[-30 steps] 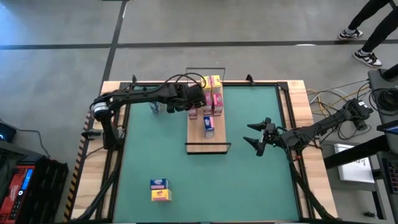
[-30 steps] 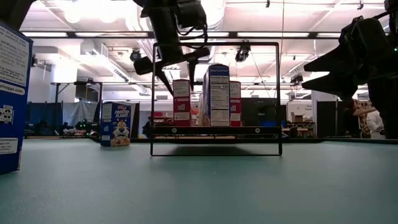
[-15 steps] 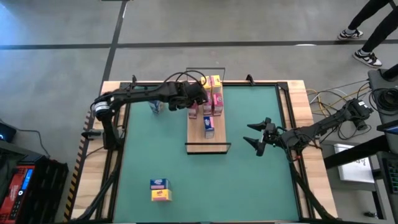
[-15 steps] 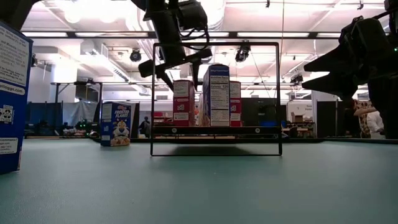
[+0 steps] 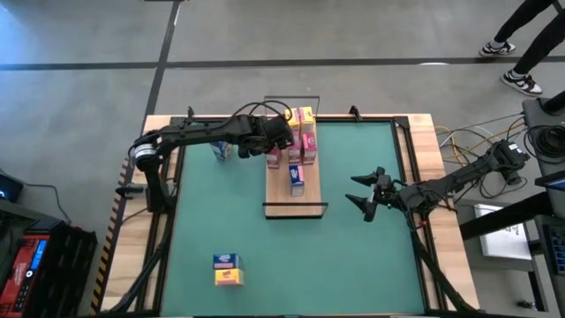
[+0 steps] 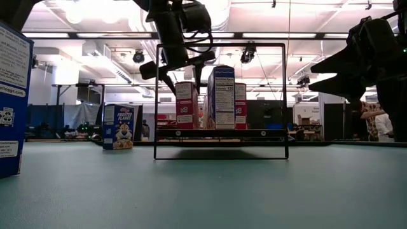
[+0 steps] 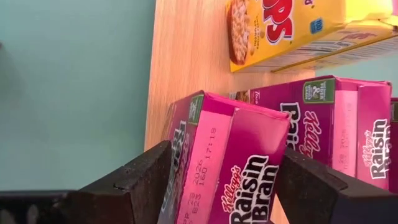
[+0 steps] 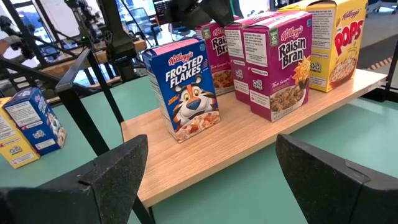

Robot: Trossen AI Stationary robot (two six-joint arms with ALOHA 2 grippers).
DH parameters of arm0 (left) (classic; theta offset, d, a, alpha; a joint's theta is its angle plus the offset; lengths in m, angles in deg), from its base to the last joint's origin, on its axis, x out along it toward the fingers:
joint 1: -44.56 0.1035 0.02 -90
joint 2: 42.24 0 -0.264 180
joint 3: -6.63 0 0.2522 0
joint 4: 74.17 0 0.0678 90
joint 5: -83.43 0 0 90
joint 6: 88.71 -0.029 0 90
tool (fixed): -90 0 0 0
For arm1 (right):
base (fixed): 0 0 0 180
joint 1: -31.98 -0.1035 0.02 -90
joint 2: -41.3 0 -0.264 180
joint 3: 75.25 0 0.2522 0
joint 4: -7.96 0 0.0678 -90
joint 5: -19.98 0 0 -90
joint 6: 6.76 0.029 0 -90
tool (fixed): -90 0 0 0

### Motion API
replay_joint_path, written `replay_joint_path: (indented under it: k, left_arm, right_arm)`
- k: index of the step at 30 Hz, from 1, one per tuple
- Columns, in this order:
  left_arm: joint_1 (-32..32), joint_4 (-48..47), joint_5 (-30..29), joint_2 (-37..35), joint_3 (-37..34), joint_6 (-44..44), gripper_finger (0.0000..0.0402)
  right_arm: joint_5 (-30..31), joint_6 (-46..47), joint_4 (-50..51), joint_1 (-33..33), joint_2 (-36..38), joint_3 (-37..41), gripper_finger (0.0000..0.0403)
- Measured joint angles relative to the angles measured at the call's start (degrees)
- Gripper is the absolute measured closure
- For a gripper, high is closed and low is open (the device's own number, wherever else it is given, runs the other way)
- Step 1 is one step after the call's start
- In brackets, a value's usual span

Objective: Stack cereal on shelf
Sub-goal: Put the purple cereal box on the shelf aligned with the other purple cereal boxes

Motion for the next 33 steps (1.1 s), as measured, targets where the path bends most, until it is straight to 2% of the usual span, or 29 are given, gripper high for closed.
replay_joint_path:
  k: [11, 16, 25, 33]
  left_arm:
    - [0.0, 0.1, 0.5, 1.1, 0.0, 0.4, 0.0218]
    - [0.0, 0.4, 0.6, 1.1, 0.0, 0.4, 0.0230]
    - [0.0, 0.0, 0.7, 0.6, 0.0, -0.9, 0.0220]
    - [0.0, 0.0, 0.7, 0.5, 0.0, -1.1, 0.0177]
  right_arm:
    - [0.0, 0.0, 0.0, 0.0, 0.0, 0.0, 0.0062]
    - [0.0, 0.0, 0.0, 0.0, 0.0, 0.0, 0.0062]
    - [0.0, 0.0, 0.0, 0.0, 0.0, 0.0, 0.0062]
    - [0.0, 0.0, 0.0, 0.0, 0.0, 0.0, 0.0062]
